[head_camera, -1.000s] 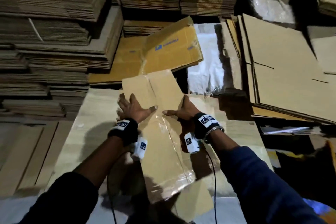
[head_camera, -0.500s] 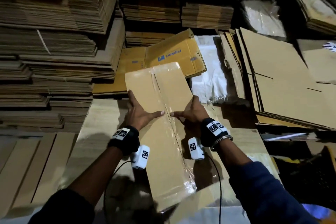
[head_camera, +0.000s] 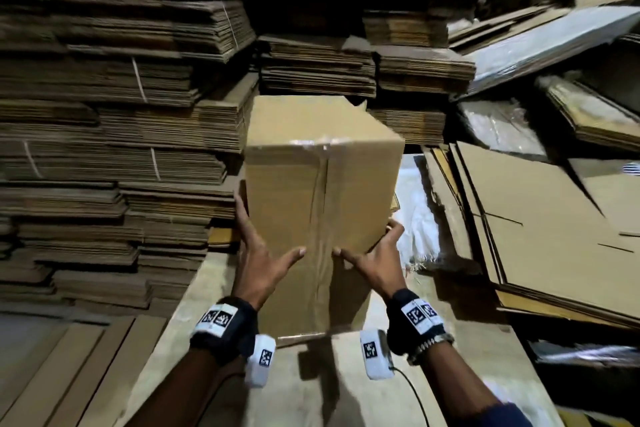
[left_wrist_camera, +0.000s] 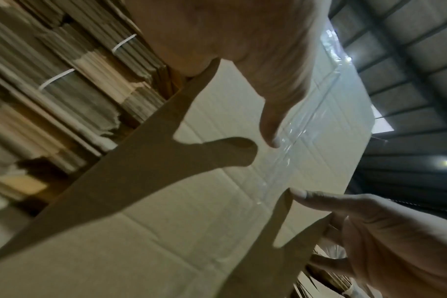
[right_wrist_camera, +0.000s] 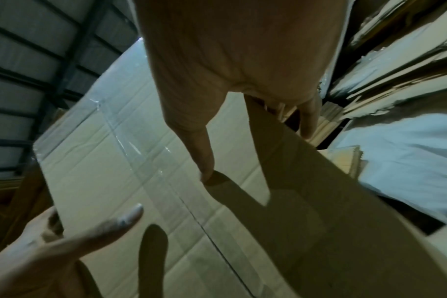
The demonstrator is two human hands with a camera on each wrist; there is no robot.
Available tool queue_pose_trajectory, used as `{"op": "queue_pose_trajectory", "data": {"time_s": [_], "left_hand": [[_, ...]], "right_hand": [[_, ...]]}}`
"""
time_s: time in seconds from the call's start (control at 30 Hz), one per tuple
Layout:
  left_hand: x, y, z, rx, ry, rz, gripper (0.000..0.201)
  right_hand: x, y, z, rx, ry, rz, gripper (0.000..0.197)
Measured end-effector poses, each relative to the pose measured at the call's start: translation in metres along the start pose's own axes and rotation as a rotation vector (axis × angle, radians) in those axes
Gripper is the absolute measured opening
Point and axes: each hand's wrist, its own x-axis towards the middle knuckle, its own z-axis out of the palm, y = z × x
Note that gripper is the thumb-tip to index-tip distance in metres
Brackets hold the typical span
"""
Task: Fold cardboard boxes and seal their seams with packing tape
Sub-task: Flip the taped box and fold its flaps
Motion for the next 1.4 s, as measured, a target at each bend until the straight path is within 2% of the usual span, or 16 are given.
{"op": "queue_pose_trajectory", "data": {"time_s": [0.13,0.23,0.37,0.5,0.6,0.7,0.77,0.87,0.93,1.0,1.13,1.2,1.3,1.4], "left_hand": [[-0.057,-0.028,0.001,-0.066,-0.049,-0.145,0.150],[-0.087,-0.049,0.000,-0.067,-0.095,-0.237,0.138],[-0.096,-0.047,-0.002,-0.059,-0.034,-0.267,0.123],[-0.075,-0.007,-0.011,-0.101,0.146,-0.190,0.120],[-0.050,0.017,-0.013,-0.073,0.186,-0.255,0.116],[-0.024,0.012,-0.018,-0.018,0.152,-0.348,0.114],[-0.015,0.011,-0.022,-0.086,0.087,-0.395,0.104],[-0.013,0.020,-0.027,-0.261,-0.002,-0.414,0.065],[-0.014,0.023,-0.030,-0.287,-0.028,-0.384,0.056],[-0.018,0.022,-0.035,-0.283,-0.029,-0.357,0.060],[-0.024,0.018,-0.048,-0.332,-0.007,-0.268,0.091],[-0.028,0.012,-0.055,-0.339,-0.008,-0.209,0.087],[-0.043,-0.003,-0.061,-0.272,-0.065,-0.192,0.092],[-0.068,-0.035,-0.052,-0.169,-0.108,-0.241,0.088]], "right_hand": [[-0.051,0.030,-0.013,-0.040,-0.079,0.158,0.105],[-0.085,0.035,-0.022,-0.091,-0.142,0.225,0.103],[-0.100,0.021,-0.026,-0.060,-0.159,0.258,0.096],[-0.091,-0.006,-0.028,-0.068,-0.114,0.219,0.085],[-0.069,-0.034,-0.032,-0.023,-0.052,0.160,0.083],[-0.031,-0.062,-0.041,-0.049,-0.033,0.163,0.100],[-0.010,-0.072,-0.045,-0.164,-0.148,0.200,0.107],[-0.002,-0.071,-0.042,-0.192,-0.199,0.263,0.083],[-0.006,-0.068,-0.039,-0.159,-0.182,0.222,0.081],[-0.011,-0.063,-0.036,-0.092,-0.174,0.186,0.079],[-0.023,-0.056,-0.031,0.096,-0.147,0.022,0.064],[-0.029,-0.051,-0.031,0.207,-0.158,-0.025,0.061],[-0.041,-0.023,-0.029,0.304,-0.208,0.030,0.071],[-0.061,0.022,-0.022,0.151,-0.184,0.117,0.081]]}}
